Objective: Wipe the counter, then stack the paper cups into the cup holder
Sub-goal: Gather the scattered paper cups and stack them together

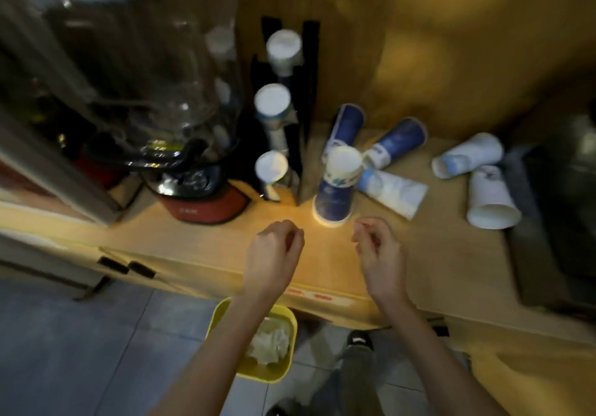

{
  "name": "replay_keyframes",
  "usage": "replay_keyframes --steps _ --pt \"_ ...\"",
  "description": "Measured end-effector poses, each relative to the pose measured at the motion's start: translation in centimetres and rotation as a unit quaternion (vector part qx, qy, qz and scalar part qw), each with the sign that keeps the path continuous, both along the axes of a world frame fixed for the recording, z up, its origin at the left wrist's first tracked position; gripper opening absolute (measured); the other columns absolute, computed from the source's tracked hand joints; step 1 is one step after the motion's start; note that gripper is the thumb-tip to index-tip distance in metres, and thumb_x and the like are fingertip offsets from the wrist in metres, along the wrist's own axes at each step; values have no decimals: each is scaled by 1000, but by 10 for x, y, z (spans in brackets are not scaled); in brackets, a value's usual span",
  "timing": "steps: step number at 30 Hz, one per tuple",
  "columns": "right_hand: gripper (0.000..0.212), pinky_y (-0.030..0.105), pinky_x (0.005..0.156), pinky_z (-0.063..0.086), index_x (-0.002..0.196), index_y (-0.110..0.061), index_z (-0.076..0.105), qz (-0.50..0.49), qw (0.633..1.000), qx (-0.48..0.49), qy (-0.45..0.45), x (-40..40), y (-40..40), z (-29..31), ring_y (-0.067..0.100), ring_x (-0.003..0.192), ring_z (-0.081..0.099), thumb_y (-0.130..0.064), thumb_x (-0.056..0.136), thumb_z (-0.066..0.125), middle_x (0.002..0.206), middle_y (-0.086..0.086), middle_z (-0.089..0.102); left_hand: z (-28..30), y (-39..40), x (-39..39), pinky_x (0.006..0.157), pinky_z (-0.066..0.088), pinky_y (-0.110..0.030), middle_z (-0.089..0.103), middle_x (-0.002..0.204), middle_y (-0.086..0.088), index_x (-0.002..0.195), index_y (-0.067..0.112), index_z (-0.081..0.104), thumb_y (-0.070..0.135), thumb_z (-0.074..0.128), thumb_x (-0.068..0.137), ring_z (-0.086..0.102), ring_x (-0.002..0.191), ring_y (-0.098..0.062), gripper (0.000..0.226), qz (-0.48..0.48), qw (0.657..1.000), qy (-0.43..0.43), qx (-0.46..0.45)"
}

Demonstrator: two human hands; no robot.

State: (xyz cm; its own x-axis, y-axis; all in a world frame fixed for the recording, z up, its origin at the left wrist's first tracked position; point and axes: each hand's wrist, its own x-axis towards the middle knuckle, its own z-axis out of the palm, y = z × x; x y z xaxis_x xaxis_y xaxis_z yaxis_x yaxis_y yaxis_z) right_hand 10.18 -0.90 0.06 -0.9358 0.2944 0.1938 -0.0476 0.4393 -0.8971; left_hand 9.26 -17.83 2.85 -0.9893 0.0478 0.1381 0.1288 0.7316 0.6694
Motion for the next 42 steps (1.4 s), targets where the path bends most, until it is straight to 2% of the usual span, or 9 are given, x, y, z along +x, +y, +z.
replay_keyframes --steps 2,6,11,16,20,25,33,38,42 --pt "11 33 66 49 86 -28 56 -41 999 1 -11 -7 33 8 15 66 62 -19 91 53 70 -8 62 10 30 -10 65 40 -38 62 77 -12 78 6 58 18 53 89 57 74 -31 17 -37 999 20 -8" --pt "9 35 68 47 90 -23 55 -116 992 0 -44 -23 98 10 26 76 64 -19 93 49 78 2 64 11 88 -31 69 44 -35 62 93 -9 95 11 59 20 53 88 58 87 -27 13 -113 993 27 -29" --pt "22 44 86 48 110 -4 57 -178 975 73 -114 -48 178 5 34 100 59 -14 94 47 107 20 64 -9 152 -73 96 38 -32 51 125 -12 124 12 47 19 53 87 48 115 -25 39 -182 977 2 -114" --pt "39 41 103 33 127 0 45 -174 948 171 -204 -66 231 -7 36 121 42 -6 88 49 129 22 48 -37 200 -112 111 23 -37 22 152 -9 142 17 21 13 52 82 19 140 -23 67 -200 952 -41 -227" --pt "49 39 108 27 131 -2 38 -166 928 228 -245 -75 247 -17 33 123 35 -14 86 55 133 20 42 -53 218 -124 116 14 -41 10 157 -6 144 19 12 5 54 78 7 144 -23 79 -200 940 -52 -272" --pt "62 40 105 30 135 -2 30 -175 908 237 -297 -85 251 -32 33 127 33 -31 87 56 140 19 36 -69 221 -131 117 7 -42 0 158 -3 146 21 1 12 48 87 0 145 -20 76 -207 921 -83 -319" --pt "69 48 96 35 132 -5 31 -257 875 244 -329 -99 235 -42 35 122 38 -44 82 59 136 19 39 -81 215 -144 117 8 -46 15 156 -6 146 19 6 12 38 93 10 144 -23 62 -243 910 -52 -332" --pt "71 53 96 36 133 -8 29 -290 864 199 -360 -97 227 -40 37 123 37 -43 80 61 137 18 37 -80 218 -154 117 9 -44 17 156 -7 145 22 9 20 49 90 11 143 -25 68 -273 901 -65 -329" --pt "67 52 95 37 129 -8 34 -316 868 152 -353 -92 226 -31 39 120 39 -40 78 64 133 19 41 -68 220 -162 113 20 -43 26 151 -6 142 22 18 30 65 79 21 139 -25 79 -289 911 -82 -282"
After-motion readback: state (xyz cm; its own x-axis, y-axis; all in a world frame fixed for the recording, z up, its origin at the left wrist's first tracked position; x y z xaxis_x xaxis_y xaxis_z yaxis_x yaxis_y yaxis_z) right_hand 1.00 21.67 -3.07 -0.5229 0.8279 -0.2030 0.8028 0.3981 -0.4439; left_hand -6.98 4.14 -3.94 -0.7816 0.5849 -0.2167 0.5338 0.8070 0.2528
